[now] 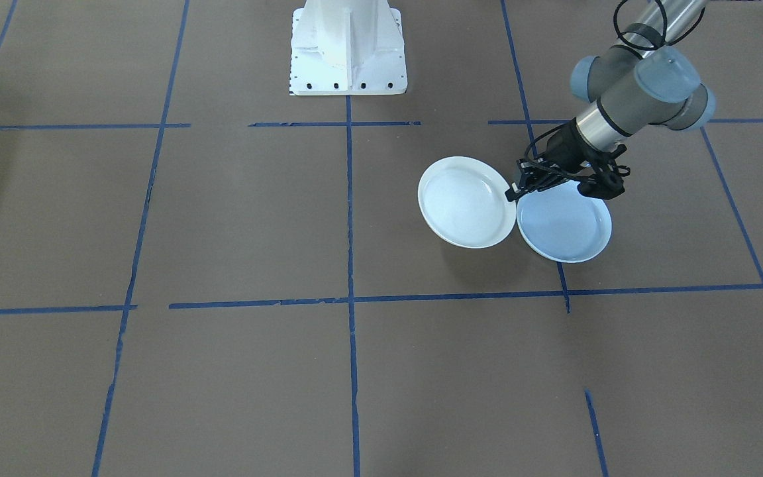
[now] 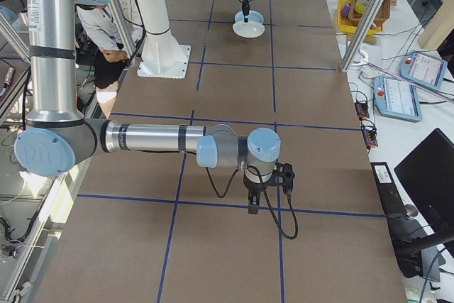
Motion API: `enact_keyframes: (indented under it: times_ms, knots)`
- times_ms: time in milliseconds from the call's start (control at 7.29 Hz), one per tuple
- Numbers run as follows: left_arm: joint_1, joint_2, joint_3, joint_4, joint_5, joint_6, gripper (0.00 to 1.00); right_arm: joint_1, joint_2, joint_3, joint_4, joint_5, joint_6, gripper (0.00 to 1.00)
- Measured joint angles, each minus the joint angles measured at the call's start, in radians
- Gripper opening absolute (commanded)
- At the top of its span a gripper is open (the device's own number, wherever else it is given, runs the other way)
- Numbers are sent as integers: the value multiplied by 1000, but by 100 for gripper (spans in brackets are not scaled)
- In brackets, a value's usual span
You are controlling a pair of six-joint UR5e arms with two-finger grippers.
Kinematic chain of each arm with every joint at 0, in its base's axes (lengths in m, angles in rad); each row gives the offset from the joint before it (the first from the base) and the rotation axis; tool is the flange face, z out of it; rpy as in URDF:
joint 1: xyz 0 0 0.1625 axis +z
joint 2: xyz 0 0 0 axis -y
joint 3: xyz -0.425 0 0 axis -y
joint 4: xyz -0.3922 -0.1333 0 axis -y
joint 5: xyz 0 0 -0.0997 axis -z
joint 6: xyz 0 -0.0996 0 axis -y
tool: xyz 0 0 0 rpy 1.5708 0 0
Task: Stack plate in center
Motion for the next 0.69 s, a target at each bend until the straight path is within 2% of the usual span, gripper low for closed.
enact_keyframes:
  times_ms: [411,685]
  knots:
    - [-63,141,-4,-9,-15,221,0,0,0,0,0,-1,0,100]
    - [-106,187,3,-9,-30,298,0,0,0,0,0,0,0,100]
